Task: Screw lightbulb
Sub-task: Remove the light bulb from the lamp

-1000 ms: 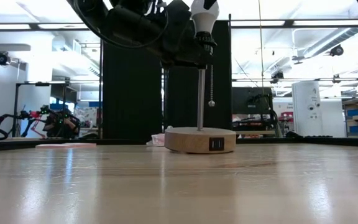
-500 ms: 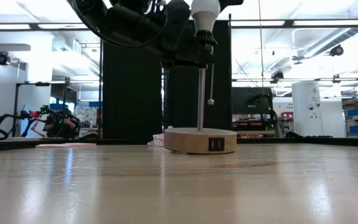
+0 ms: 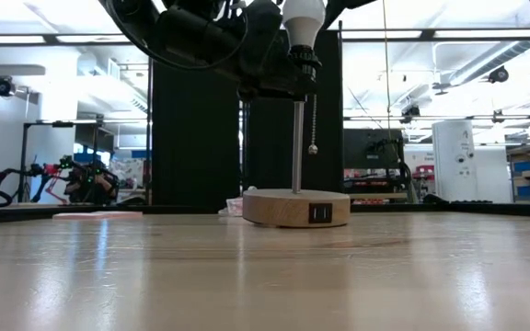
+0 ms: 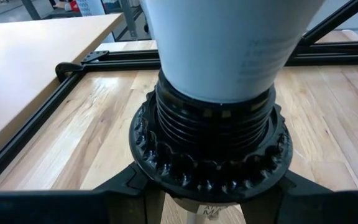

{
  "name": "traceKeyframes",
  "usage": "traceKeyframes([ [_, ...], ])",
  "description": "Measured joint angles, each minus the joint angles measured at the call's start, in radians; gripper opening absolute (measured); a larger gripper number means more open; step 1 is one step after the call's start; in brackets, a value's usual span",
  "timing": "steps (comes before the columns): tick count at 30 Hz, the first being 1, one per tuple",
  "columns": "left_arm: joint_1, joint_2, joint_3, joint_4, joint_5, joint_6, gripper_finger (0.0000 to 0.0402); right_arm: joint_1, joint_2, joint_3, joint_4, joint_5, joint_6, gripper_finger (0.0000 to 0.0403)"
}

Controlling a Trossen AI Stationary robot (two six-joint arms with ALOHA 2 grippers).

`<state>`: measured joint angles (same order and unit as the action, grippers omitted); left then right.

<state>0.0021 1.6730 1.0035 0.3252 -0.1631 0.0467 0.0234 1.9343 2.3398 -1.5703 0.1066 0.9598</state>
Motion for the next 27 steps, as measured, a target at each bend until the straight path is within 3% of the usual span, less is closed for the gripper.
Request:
traceKeyframes([
  [11,0.001,0.000,0.000,0.000,-0.003,-0.005,0.0146,-0.006,-0.001,0.000,0.004,-0.004,-0.148,0.0243],
  [17,0.000,0.000,0.000,0.000,-0.003,-0.004,0.0146,-0.007,-0.001,0.000,0.004,-0.030,-0.241,0.0235],
  [21,0.000,0.000,0.000,0.000,-0.002,-0.003,0.0146,-0.007,-0.002,0.000,0.005,-0.039,-0.400,0.0245],
  [27,0.000,0.000,0.000,0.000,-0.009,0.005,0.0146,-0.009,-0.002,0.000,0.006,-0.053,-0.828,0.0242],
])
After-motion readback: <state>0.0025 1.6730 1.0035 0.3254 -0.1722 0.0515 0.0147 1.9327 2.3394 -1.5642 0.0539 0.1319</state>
